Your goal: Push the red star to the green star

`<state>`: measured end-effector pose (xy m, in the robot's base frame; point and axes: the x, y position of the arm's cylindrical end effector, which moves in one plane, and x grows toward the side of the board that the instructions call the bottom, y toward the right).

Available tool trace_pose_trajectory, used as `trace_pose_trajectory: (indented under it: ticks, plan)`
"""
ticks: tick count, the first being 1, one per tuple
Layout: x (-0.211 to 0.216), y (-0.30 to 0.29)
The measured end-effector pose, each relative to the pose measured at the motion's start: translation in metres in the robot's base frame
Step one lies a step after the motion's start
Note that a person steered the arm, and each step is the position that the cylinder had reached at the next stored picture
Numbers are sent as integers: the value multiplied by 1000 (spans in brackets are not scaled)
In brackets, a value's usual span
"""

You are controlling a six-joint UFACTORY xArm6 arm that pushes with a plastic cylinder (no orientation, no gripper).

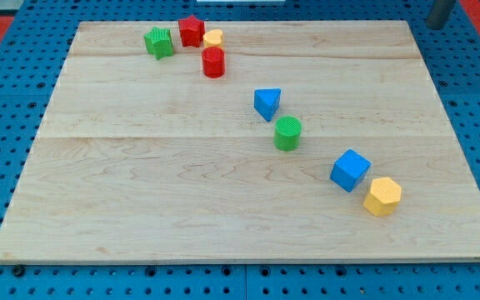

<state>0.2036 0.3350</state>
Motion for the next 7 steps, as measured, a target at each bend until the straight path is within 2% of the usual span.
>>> trace_pose_trajectory:
  ticks: [2, 3, 4, 7]
  plan:
    - [3, -10]
    - [6, -61]
    - [6, -62]
    - [6, -176]
